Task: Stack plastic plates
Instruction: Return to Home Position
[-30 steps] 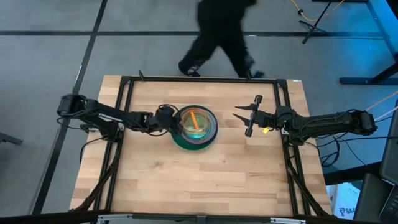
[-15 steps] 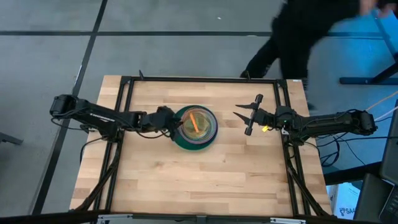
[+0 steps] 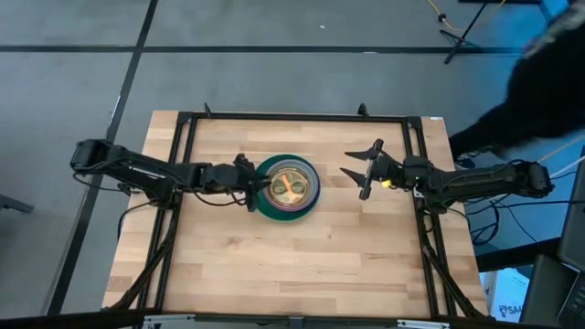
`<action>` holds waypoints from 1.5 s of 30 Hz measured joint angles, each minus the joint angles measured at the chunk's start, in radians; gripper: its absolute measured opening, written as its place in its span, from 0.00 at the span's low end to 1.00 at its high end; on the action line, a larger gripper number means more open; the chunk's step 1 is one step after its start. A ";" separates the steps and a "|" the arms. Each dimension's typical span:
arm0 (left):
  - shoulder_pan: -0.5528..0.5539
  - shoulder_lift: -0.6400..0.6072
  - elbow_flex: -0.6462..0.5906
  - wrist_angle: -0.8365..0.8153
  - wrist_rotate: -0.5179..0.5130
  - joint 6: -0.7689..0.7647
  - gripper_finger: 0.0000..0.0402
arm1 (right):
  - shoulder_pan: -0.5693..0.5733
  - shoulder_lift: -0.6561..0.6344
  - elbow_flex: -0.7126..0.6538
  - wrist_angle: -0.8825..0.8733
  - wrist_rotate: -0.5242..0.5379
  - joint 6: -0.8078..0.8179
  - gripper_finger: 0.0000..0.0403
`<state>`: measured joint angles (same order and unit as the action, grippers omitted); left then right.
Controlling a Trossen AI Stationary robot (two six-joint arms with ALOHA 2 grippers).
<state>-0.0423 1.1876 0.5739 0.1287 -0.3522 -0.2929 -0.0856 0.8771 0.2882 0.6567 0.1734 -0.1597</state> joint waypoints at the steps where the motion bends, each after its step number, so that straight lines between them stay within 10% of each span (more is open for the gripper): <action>1: 0.001 -0.010 0.001 0.013 0.007 0.038 0.22 | 0.000 0.006 0.000 -0.004 0.001 0.017 0.58; 13: -0.053 -0.143 -0.014 0.073 0.144 0.347 0.11 | 0.000 -0.127 -0.009 -0.208 -0.006 0.058 0.35; 22: -0.045 -0.387 -0.302 0.326 0.200 0.399 0.03 | 0.000 -0.476 -0.157 -0.329 -0.010 0.191 0.02; 33: -0.006 -0.744 -0.555 0.272 0.105 0.321 0.00 | 0.000 -0.722 -0.281 -0.417 -0.010 0.282 0.03; 45: -0.004 -1.117 -0.566 -0.044 0.028 0.302 0.01 | 0.000 -0.765 -0.281 -0.506 -0.027 0.290 0.01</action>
<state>-0.0460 0.0706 0.0078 0.0845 -0.3237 0.0090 -0.0853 0.1120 0.0071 0.1507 0.1468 0.1299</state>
